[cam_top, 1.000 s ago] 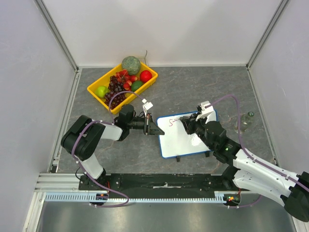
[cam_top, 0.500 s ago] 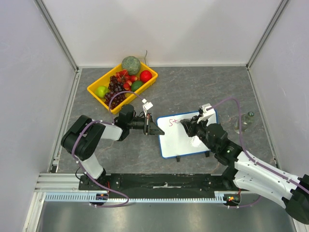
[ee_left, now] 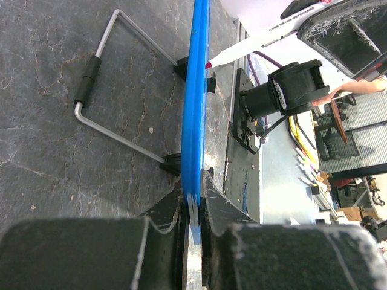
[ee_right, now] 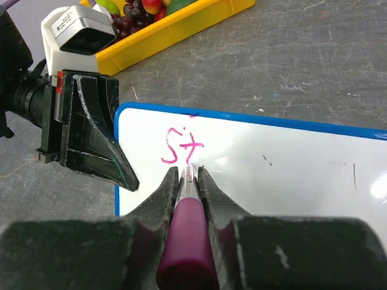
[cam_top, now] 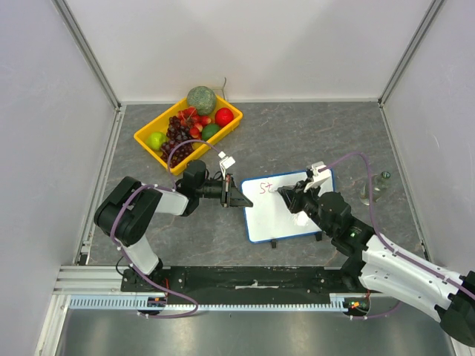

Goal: Write a sentence on the whiteboard

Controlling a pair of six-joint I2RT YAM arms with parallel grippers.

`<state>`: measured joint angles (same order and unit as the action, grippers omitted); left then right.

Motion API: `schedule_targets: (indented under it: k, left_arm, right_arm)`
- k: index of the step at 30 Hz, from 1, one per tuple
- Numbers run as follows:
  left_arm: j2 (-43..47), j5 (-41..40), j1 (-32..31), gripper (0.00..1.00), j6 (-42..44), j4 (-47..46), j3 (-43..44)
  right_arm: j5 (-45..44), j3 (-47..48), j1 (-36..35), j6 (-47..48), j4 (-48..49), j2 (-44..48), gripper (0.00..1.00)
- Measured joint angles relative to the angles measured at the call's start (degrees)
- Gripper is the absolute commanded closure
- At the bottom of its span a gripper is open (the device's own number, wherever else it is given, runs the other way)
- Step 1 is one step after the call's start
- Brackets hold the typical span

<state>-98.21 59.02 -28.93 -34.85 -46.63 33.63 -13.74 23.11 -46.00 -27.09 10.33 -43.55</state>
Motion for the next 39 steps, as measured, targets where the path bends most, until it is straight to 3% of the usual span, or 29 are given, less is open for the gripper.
schedule_targets:
  k: [39]
  left_arm:
    - [0.00, 0.13, 0.00, 0.98, 0.31, 0.50, 0.24]
  right_arm:
    - [-4.33, 5.55, 0.11, 3.72, -3.63, -1.51, 1.00]
